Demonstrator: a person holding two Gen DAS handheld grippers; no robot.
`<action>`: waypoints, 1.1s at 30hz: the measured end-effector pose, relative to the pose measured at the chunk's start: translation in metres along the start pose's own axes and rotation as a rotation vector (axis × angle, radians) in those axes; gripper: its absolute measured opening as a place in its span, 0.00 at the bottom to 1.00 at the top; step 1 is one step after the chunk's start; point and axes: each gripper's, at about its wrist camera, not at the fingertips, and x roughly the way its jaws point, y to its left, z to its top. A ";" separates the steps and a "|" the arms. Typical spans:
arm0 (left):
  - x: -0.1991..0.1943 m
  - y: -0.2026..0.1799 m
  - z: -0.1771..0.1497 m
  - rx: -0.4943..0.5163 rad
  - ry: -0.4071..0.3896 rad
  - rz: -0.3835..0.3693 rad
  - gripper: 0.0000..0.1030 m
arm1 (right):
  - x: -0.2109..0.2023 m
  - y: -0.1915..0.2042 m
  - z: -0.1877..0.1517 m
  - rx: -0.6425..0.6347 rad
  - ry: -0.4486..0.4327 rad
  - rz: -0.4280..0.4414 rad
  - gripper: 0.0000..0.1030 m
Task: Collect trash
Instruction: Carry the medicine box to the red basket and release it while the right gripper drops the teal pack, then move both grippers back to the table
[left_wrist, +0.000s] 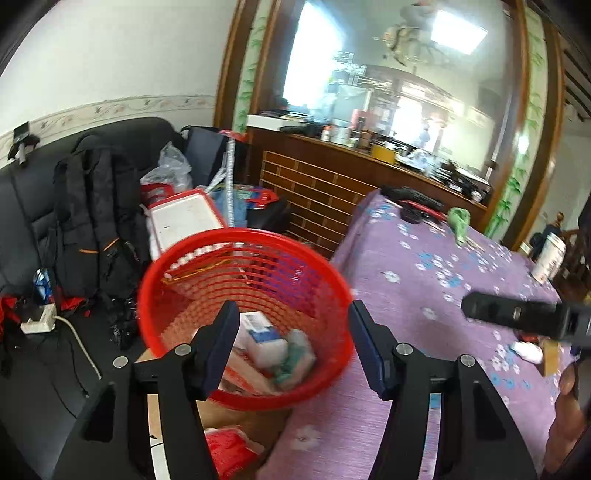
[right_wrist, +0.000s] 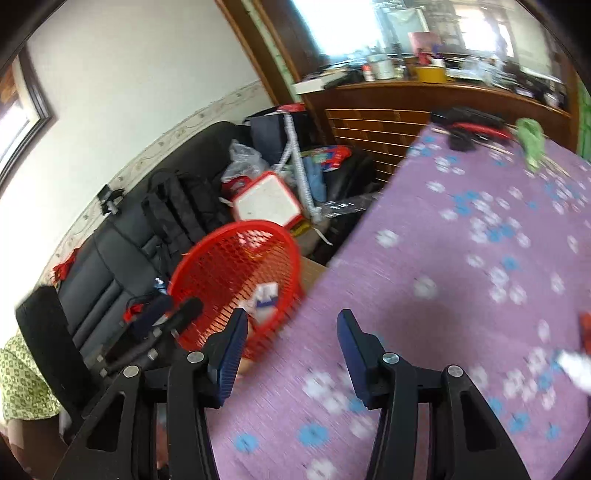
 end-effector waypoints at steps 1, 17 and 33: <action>-0.001 -0.009 -0.001 0.012 0.001 -0.011 0.58 | -0.007 -0.007 -0.006 0.008 -0.002 -0.010 0.53; -0.016 -0.181 -0.043 0.327 0.086 -0.189 0.64 | -0.149 -0.145 -0.072 0.212 -0.176 -0.224 0.53; -0.013 -0.276 -0.071 0.562 0.189 -0.331 0.70 | -0.130 -0.226 -0.092 0.060 -0.034 -0.466 0.16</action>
